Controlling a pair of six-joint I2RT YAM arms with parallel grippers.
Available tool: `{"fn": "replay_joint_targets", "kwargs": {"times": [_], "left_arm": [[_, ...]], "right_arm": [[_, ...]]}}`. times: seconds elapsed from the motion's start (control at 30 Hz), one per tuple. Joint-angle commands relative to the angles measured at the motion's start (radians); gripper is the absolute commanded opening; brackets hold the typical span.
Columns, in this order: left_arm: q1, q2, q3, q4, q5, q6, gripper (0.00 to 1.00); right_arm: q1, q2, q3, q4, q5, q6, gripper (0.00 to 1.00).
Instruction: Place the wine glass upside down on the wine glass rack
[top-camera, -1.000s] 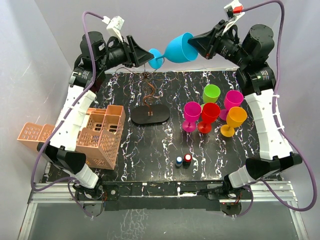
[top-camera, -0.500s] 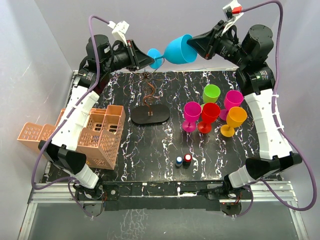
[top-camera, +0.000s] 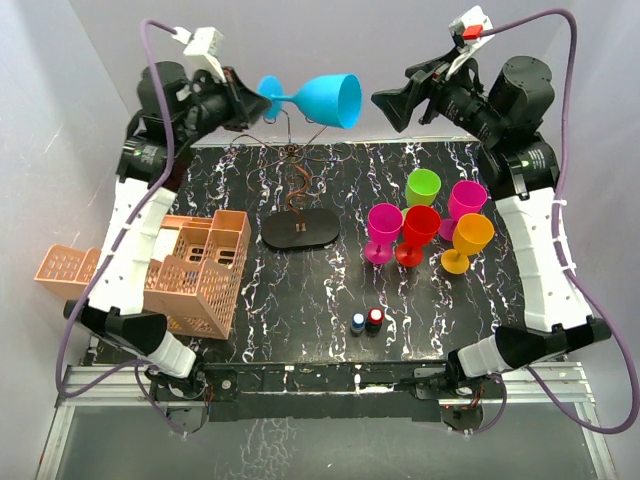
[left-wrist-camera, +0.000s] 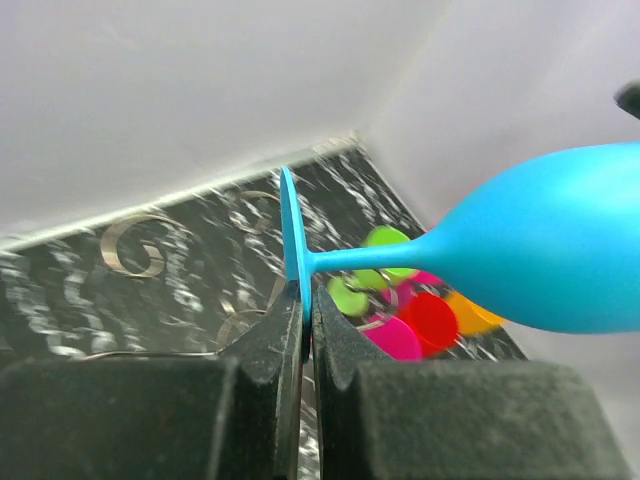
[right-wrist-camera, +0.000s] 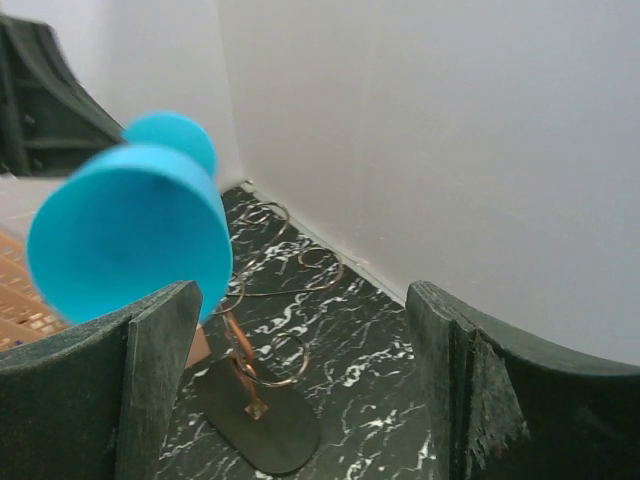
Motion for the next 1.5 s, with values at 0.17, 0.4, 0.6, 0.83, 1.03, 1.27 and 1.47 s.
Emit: {"fn": "replay_joint_targets", "kwargs": {"times": [0.17,0.4,0.6,0.83,1.03,1.27,1.47], "left_arm": [[0.090,-0.155,0.130,-0.071,-0.466,0.429,0.00],[0.106,-0.132,0.135,0.000,-0.767,0.729,0.00],[0.106,-0.059,0.104,0.111,-0.937,0.947,0.00],[0.067,-0.002,-0.073,0.351,-1.047,1.281,0.00],[-0.015,0.014,-0.237,0.510,-1.025,1.505,0.00],[-0.040,-0.005,-0.333,0.539,-0.869,1.589,0.00],[-0.058,-0.029,-0.359,0.487,-0.735,1.631,0.00]], "right_arm": [[-0.004,-0.065,0.007,-0.055,0.165,-0.165,0.93],[-0.004,-0.050,-0.076,-0.056,0.194,-0.253,0.96],[-0.004,-0.078,-0.222,-0.023,0.213,-0.313,0.96],[-0.004,-0.141,-0.394,0.031,0.310,-0.362,0.96],[-0.004,-0.182,-0.444,0.035,0.331,-0.366,0.96],[-0.006,-0.210,-0.465,0.028,0.323,-0.361,0.96],[-0.008,-0.215,-0.480,0.025,0.322,-0.360,0.97]]}}
